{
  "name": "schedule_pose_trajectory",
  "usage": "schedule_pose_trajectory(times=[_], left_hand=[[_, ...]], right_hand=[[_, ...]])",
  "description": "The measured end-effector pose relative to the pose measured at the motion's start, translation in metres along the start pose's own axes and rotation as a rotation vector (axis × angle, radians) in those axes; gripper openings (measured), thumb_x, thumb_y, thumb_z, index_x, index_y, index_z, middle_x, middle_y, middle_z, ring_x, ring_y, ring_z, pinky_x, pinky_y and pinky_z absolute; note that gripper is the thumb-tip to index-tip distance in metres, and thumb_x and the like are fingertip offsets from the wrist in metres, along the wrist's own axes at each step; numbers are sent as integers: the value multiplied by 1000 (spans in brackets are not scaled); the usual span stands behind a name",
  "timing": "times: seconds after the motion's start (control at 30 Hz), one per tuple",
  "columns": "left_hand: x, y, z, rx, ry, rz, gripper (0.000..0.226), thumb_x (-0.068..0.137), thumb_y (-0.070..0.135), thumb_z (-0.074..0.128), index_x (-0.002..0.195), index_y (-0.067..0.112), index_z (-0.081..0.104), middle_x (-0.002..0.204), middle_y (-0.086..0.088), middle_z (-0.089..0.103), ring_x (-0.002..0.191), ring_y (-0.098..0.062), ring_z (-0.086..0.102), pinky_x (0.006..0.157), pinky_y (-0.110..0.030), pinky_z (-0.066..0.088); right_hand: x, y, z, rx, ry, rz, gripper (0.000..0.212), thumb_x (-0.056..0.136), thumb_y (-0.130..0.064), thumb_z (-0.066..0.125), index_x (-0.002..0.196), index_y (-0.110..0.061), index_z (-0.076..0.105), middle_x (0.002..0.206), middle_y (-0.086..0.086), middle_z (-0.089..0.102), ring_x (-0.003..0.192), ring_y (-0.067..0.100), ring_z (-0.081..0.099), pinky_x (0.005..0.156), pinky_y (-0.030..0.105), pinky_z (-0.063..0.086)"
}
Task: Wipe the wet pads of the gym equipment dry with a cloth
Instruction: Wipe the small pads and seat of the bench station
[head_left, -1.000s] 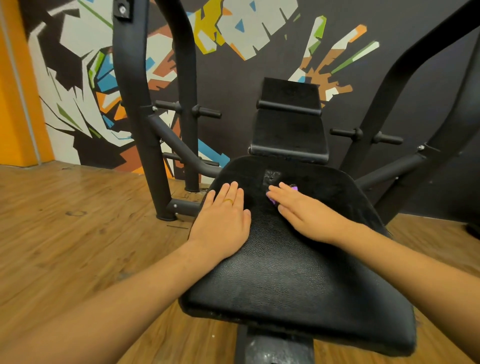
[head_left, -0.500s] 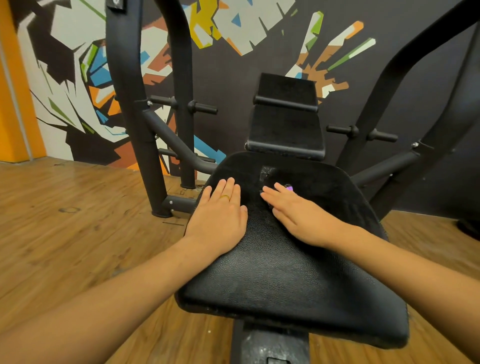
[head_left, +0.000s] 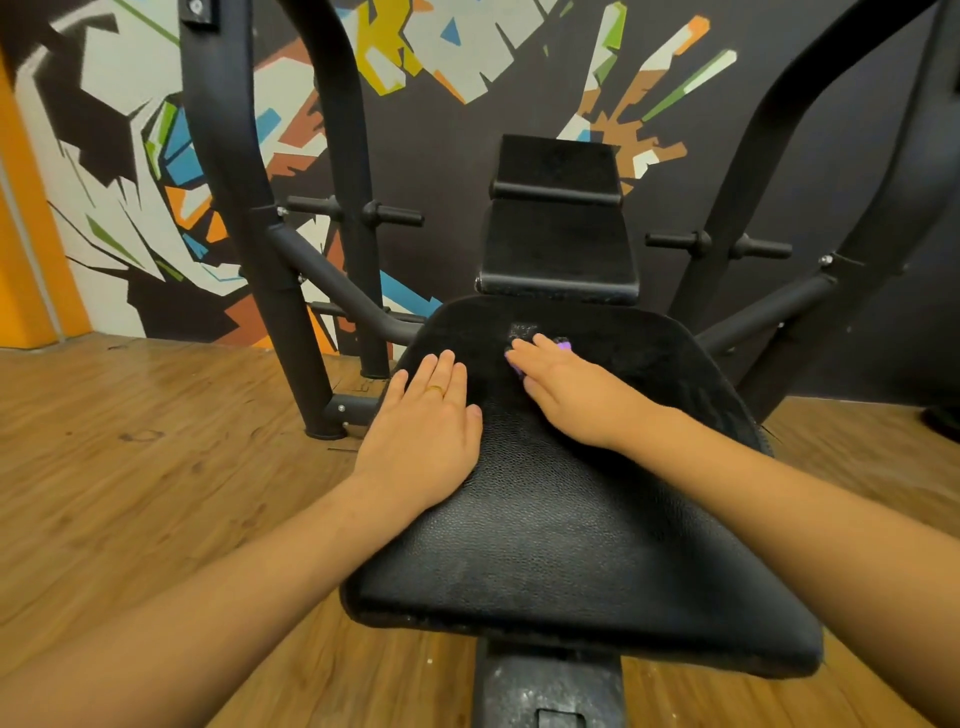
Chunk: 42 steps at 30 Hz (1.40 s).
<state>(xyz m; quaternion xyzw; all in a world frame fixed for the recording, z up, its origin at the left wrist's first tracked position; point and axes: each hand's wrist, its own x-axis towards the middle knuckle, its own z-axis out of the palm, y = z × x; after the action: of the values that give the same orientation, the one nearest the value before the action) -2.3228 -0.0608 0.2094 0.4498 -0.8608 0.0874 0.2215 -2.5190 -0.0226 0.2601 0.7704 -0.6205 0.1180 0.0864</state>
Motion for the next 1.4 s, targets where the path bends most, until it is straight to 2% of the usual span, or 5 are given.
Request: schedule_pose_trajectory(times=[0.33,0.73,1.04,1.24,1.4], left_hand=[[0,-2,2,-10,11,19,61,107,40,22,161,11,18,168,-9,15,156,-22,9,126,-43,8],[0,-1,3,39,3,-1,62,106,41,18,161,12,17,169,-6,14,156,-19,9,126,-41,10],[-1,-2,-1,0,-7,9,61,107,41,20,161,13,16,169,-6,12,156,-19,7,127,-41,7],[0,-3,1,4,-4,15,60,107,40,21,161,12,18,169,-7,15,156,-20,9,126,-42,9],[0,-2,1,41,-7,7,67,102,44,11,161,12,21,168,-7,17,156,-20,12,125,-42,11]], right_hand=[[-23,26,-11,-32,-84,45,50,109,-18,35,159,-13,26,168,2,18,156,23,8,122,35,15],[35,-17,11,44,-66,-97,49,109,-17,37,157,-13,30,166,4,24,155,23,13,125,40,19],[20,67,-2,-68,184,237,16,102,-8,39,108,-2,52,108,10,47,104,30,46,86,45,43],[27,49,-15,-95,-22,159,45,108,-15,36,151,-3,36,161,10,31,148,33,24,117,43,25],[59,-8,2,-75,-19,-21,49,108,-17,37,156,-8,31,165,8,25,152,30,18,119,38,21]])
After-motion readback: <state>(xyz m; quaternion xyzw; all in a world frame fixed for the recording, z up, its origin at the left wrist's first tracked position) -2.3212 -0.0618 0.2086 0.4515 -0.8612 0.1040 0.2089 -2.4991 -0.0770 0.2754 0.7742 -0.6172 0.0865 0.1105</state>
